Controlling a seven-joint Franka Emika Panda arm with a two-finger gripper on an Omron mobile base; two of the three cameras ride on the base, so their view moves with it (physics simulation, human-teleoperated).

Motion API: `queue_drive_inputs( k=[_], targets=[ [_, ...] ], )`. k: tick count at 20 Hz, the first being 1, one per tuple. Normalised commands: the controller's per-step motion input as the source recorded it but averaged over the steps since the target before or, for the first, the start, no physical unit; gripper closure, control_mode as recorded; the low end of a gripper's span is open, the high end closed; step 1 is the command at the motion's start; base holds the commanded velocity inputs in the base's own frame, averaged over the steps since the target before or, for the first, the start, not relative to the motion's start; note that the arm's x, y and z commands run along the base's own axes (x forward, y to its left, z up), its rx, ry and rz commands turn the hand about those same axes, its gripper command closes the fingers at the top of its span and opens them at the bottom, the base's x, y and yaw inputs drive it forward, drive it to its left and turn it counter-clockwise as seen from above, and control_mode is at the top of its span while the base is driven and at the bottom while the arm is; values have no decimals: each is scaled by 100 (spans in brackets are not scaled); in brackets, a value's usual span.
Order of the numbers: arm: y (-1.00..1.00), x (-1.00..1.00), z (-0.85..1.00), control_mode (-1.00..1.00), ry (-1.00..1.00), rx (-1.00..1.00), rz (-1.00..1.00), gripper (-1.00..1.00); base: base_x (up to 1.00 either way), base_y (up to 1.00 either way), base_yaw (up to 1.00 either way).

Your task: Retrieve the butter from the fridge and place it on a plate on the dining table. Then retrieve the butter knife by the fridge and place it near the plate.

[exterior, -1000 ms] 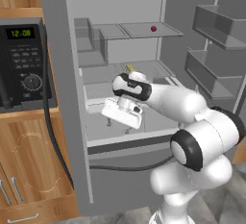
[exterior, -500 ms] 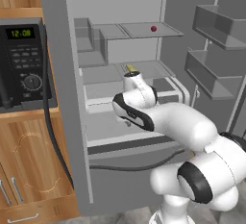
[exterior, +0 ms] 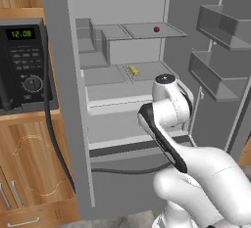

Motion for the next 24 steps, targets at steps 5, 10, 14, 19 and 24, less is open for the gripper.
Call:
queue_drive_inputs(
  k=[5,10,14,19,24],
  targets=[
    [-35,-51,57,-100,0,-6,7,-100,0,0,0],
    [-47,-47,42,-100,0,0,0,-100,0,0,0],
    [-46,-24,11,-100,1,10,0,-100,0,0,0],
    [-5,-3,0,-100,10,3,-2,-100,0,0,0],
    [18,8,-21,-100,10,10,-4,-100,0,0,0]
  ],
)
